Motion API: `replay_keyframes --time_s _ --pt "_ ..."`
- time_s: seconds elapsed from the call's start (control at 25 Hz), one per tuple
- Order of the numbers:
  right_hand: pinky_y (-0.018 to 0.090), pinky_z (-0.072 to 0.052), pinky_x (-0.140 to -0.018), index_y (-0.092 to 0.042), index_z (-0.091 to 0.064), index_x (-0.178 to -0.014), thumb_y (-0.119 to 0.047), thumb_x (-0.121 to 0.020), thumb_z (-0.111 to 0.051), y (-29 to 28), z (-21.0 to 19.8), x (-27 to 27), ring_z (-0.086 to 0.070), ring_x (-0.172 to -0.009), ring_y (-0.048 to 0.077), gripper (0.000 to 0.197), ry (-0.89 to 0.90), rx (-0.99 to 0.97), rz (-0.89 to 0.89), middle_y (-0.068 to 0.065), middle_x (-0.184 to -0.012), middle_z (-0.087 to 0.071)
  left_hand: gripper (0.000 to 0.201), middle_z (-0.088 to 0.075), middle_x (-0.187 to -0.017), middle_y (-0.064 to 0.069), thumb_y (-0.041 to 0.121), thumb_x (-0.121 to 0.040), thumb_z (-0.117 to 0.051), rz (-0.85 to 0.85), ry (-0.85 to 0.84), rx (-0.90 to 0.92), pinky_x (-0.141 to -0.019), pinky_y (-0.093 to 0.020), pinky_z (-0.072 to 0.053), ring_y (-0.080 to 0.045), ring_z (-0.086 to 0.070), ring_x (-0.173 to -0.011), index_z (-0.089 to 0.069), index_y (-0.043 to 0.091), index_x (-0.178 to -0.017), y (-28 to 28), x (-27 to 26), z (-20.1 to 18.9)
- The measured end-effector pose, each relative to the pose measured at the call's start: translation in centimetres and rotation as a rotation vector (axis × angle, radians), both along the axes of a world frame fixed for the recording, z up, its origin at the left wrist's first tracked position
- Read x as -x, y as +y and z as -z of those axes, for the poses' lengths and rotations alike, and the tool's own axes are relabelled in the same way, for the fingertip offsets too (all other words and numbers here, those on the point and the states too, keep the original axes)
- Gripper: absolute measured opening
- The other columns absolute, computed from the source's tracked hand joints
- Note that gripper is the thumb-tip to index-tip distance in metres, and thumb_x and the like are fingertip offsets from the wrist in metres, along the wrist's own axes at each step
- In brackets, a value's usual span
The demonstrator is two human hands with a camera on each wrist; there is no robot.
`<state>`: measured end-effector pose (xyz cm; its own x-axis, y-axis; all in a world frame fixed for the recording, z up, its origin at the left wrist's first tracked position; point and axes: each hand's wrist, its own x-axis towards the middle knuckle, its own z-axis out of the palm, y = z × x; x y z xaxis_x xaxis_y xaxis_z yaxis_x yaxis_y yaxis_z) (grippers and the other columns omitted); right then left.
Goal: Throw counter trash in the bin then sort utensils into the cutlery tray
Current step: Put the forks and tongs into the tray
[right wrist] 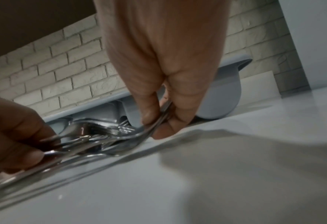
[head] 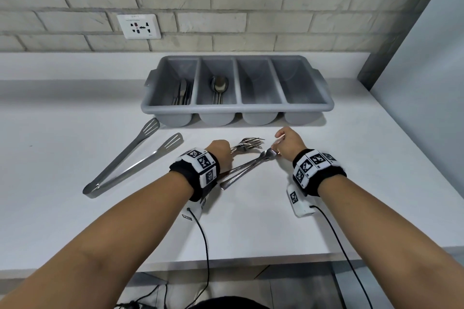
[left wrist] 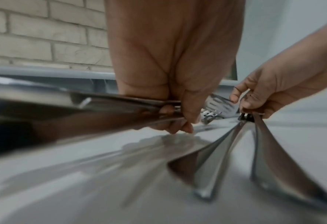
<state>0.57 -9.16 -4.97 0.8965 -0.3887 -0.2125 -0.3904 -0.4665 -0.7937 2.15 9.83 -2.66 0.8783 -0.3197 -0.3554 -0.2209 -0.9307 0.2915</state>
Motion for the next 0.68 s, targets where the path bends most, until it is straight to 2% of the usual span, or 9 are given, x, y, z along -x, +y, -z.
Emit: replay_keyframes --time_s 0.08,0.12,0.2,0.28,0.36,0.44,0.52,0.6,0.68 --pt "0.012 -0.046 -0.053 -0.016 -0.049 -0.074 0.008 -0.080 -0.061 0.3 -1.4 0.0 -0.052 -0.063 0.013 0.028 -0.123 -0.080 -0.054 0.005 -0.076 -0.054 0.027 -0.064 -0.104 -0.014 0.021 -0.090 -0.049 -0.006 0.016 0.054 -0.075 -0.029 -0.045 -0.028 -0.062 -0.098 -0.062 0.002 -0.105 0.2 -0.6 -0.5" --pt "0.010 -0.047 -0.057 -0.019 -0.048 -0.069 0.008 -0.081 -0.062 0.6 -2.2 -0.2 -0.051 -0.063 0.011 0.032 -0.184 -0.096 -0.085 0.001 -0.072 -0.053 0.027 -0.064 -0.107 -0.017 0.021 -0.091 -0.046 -0.013 0.035 0.107 -0.076 -0.030 -0.045 -0.029 -0.061 -0.096 -0.061 0.002 -0.103 0.3 -1.0 -0.8" --pt "0.018 -0.049 -0.066 -0.020 -0.046 -0.065 0.011 -0.080 -0.061 1.5 -3.3 -0.6 -0.054 -0.064 0.010 0.037 -0.295 -0.165 -0.124 0.000 -0.070 -0.055 0.025 -0.063 -0.106 -0.021 0.017 -0.096 -0.039 -0.034 0.137 0.275 -0.076 -0.033 -0.047 -0.029 -0.061 -0.087 -0.059 0.002 -0.091 0.4 -1.2 -1.9" --pt "0.015 -0.051 -0.061 -0.018 -0.047 -0.065 0.015 -0.078 -0.060 2.7 -3.9 -1.1 -0.059 -0.055 0.000 0.038 -0.369 -0.243 -0.143 0.001 -0.069 -0.057 0.027 -0.062 -0.093 -0.023 0.012 -0.099 -0.034 -0.051 0.323 0.516 -0.068 -0.035 -0.050 -0.028 -0.061 -0.070 -0.049 0.003 -0.079 0.3 -0.9 -2.7" --pt "0.012 -0.051 -0.058 -0.019 -0.050 -0.067 0.015 -0.077 -0.061 3.7 -4.2 -1.7 -0.059 -0.051 -0.005 0.038 -0.410 -0.269 -0.141 0.001 -0.068 -0.057 0.029 -0.056 -0.073 -0.018 0.009 -0.101 -0.028 -0.181 0.590 0.845 -0.056 -0.035 -0.055 -0.025 -0.060 -0.052 -0.042 0.005 -0.076 0.0 0.0 -3.1" --pt "0.021 -0.052 -0.065 -0.022 -0.053 -0.069 0.013 -0.074 -0.065 4.4 -4.6 -2.0 -0.060 -0.061 0.007 0.037 -0.436 -0.268 -0.102 0.001 -0.069 -0.057 0.030 -0.044 -0.063 -0.008 0.012 -0.101 -0.024 -0.282 0.622 0.943 -0.047 -0.027 -0.044 -0.016 -0.047 -0.041 -0.039 0.012 -0.075 -0.3 0.4 -2.8" --pt "0.033 -0.051 -0.074 -0.020 -0.056 -0.077 0.008 -0.074 -0.067 5.3 -5.1 -2.1 -0.058 -0.073 0.019 0.030 -0.453 -0.234 -0.049 0.005 -0.080 -0.059 0.033 -0.037 -0.059 0.000 0.024 -0.101 -0.024 -0.308 0.571 0.961 -0.045 -0.021 -0.030 -0.009 -0.035 -0.036 -0.043 0.017 -0.075 -0.3 0.5 -2.6" --pt "0.036 -0.045 -0.094 -0.016 -0.056 -0.105 -0.003 -0.076 -0.066 5.9 -5.5 -2.4 -0.051 -0.098 0.022 0.033 -0.428 -0.116 0.012 0.009 -0.108 -0.050 0.040 -0.034 -0.055 0.003 0.039 -0.100 -0.025 -0.320 0.565 0.997 -0.042 -0.018 -0.026 -0.009 -0.029 -0.038 -0.048 0.017 -0.076 -0.1 0.3 -2.7" --pt "0.036 -0.035 -0.108 -0.019 -0.044 -0.127 -0.019 -0.076 -0.068 6.4 -5.9 -2.6 -0.041 -0.119 0.022 0.057 -0.380 -0.115 0.030 0.010 -0.130 -0.040 0.042 -0.030 -0.054 0.005 0.041 -0.099 -0.026 -0.307 0.582 1.017 -0.040 -0.017 -0.022 -0.009 -0.025 -0.041 -0.049 0.016 -0.075 0.2 0.2 -3.0"
